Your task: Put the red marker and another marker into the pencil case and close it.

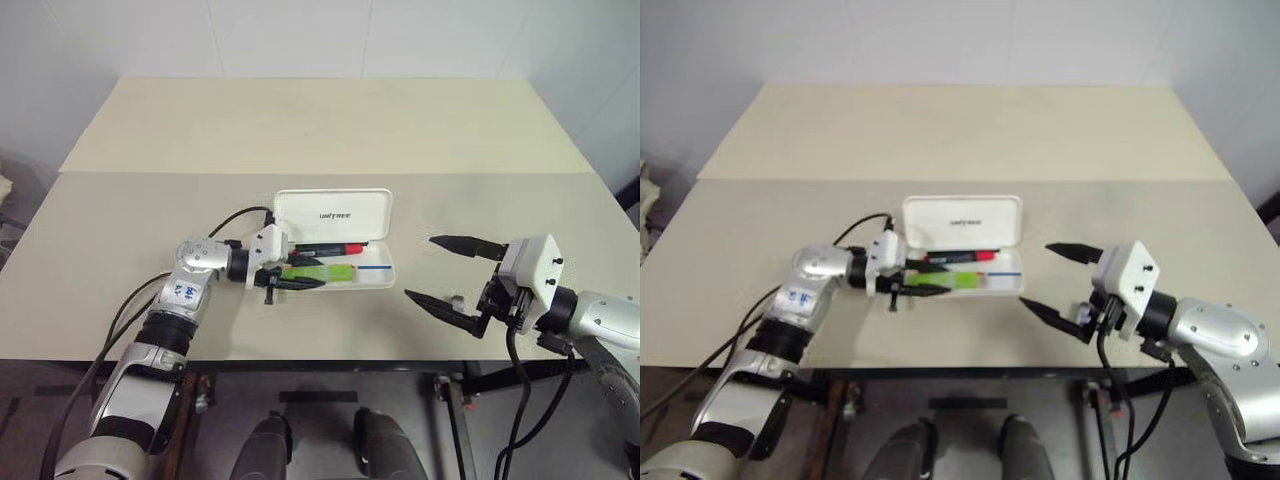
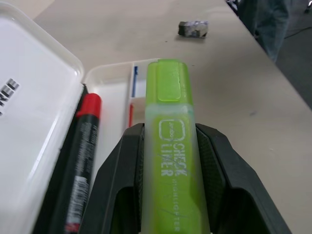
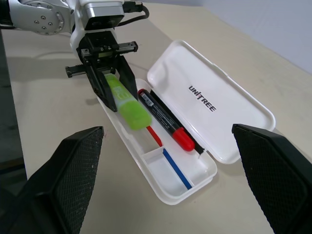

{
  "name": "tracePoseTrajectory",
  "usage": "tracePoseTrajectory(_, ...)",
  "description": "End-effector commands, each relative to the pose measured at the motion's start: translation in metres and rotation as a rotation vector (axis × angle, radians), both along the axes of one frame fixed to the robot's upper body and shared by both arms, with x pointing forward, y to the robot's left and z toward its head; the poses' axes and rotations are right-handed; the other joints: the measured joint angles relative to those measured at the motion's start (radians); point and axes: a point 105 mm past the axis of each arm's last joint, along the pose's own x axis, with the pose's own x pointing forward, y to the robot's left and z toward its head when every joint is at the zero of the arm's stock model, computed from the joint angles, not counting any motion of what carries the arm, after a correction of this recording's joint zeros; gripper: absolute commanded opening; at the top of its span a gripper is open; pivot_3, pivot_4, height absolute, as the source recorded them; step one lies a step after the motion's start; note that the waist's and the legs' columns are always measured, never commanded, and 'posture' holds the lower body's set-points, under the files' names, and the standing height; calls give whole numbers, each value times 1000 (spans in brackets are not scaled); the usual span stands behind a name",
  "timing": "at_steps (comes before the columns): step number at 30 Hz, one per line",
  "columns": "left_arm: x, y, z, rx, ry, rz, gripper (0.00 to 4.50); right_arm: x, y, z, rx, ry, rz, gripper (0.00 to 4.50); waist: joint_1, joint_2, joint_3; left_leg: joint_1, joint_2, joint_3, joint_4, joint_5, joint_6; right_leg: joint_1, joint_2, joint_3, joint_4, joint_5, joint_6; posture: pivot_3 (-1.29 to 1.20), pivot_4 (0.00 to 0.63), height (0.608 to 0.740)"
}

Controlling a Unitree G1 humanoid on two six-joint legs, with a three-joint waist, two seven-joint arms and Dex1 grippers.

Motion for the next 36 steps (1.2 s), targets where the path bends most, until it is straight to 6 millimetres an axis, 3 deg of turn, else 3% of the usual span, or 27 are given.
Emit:
tracePoseTrajectory(1, 6, -2, 3, -6, -27, 12, 1105, -7, 1, 14, 32, -65, -33, 4456, -1, 0, 0, 0, 0, 0, 0, 0, 0, 0, 0, 0, 0, 0, 0, 0, 150, 740)
tracePoseTrajectory(8, 5, -7, -3, -1, 5, -12, 1105, -9, 2, 15, 40, -68, -50, 4456, 0, 0, 0, 0, 0, 0, 0, 0, 0, 0, 0, 1, 0, 0, 1, 0, 150, 740)
tracePoseTrajectory(9, 5, -7, -3, -4, 9, -10, 1839, -9, 1, 16, 41, -69, -51, 4456, -1, 0, 0, 0, 0, 0, 0, 0, 0, 0, 0, 1, 0, 0, 1, 0, 150, 740)
tracePoseTrajectory(17, 7, -11, -2, -36, 17, 11, 4469, -7, 4, 16, 55, -73, -51, 4456, 0, 0, 0, 0, 0, 0, 1, 0, 0, 0, 0, 1, 0, 0, 1, 0, 150, 740)
tracePoseTrajectory(22, 3, -15, 8, -81, 0, -20, 4469, -2, 4, 20, 139, -75, -111, 4456, -1, 0, 0, 0, 0, 0, 1, 0, 0, 0, 0, 1, 1, 0, 1, 0, 150, 740)
tracePoseTrajectory(25, -1, -15, 12, -100, -10, -45, 4469, 4, -3, 17, 203, -57, -239, 4456, -1, 0, 0, 0, 0, 0, 0, 0, 0, 0, 0, 1, 1, 0, 1, 0, 150, 740)
tracePoseTrajectory(29, -9, -10, 21, -150, -6, -82, 4469, 7, -27, -23, 229, 45, -534, 4456, 3, -1, 0, 0, 0, -1, -1, 0, 0, 0, 0, 0, 0, 0, 0, 0, 150, 740)
tracePoseTrajectory(36, -12, -2, 22, -139, 2, -109, 4469, 6, -44, -57, 290, 123, -785, 4456, -4, -1, 0, 1, -1, 0, 0, 1, 1, 0, 0, 2, 1, 0, 0, 0, 150, 740)
